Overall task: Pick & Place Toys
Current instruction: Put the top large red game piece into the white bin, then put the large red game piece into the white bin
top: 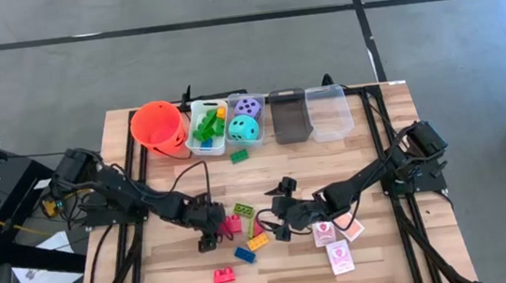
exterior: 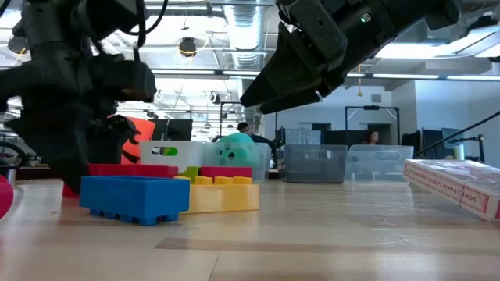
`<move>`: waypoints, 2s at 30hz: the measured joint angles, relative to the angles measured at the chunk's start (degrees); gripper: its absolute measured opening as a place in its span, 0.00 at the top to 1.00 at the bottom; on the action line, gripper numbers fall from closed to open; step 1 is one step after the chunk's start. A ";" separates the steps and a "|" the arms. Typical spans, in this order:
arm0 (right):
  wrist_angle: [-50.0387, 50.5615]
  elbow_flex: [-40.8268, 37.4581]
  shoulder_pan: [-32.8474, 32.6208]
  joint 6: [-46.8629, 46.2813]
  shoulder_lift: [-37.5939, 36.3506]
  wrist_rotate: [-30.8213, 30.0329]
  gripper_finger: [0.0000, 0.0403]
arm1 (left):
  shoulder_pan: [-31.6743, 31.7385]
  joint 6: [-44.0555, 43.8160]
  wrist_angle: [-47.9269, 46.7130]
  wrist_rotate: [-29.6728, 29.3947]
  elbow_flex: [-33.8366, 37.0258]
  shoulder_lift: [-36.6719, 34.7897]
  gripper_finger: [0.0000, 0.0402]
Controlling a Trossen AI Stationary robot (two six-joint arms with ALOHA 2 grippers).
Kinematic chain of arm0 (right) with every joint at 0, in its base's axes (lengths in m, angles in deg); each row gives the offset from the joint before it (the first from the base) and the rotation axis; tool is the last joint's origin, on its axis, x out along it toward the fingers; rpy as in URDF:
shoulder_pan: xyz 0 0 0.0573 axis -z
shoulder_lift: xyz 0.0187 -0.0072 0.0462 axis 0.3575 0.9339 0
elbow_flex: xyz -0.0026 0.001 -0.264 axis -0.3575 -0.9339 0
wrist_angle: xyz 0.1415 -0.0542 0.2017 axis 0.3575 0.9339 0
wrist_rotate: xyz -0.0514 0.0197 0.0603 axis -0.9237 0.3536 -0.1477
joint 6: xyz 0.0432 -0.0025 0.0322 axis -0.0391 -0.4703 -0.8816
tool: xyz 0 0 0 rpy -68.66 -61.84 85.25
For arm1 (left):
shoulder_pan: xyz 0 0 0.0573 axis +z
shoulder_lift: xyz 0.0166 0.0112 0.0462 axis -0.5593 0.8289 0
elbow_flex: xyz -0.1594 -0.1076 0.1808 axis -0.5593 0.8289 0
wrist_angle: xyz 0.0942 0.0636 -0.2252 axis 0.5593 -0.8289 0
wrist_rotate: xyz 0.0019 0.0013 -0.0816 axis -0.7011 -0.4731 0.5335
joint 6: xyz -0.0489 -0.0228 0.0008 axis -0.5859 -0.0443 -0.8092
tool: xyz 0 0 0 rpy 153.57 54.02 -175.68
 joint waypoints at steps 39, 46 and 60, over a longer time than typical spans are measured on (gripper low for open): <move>0.37 0.00 0.04 -0.02 0.00 -0.22 0.01 | 6.10 3.07 2.34 -44.34 0.31 -21.77 0.35; 0.19 0.00 0.04 -0.02 -0.01 -0.22 0.01 | 19.51 9.53 2.54 -52.26 0.26 -26.08 0.33; -0.20 0.00 0.04 -0.02 -0.02 -0.22 0.01 | 41.26 16.66 5.79 -31.76 0.21 -25.75 0.17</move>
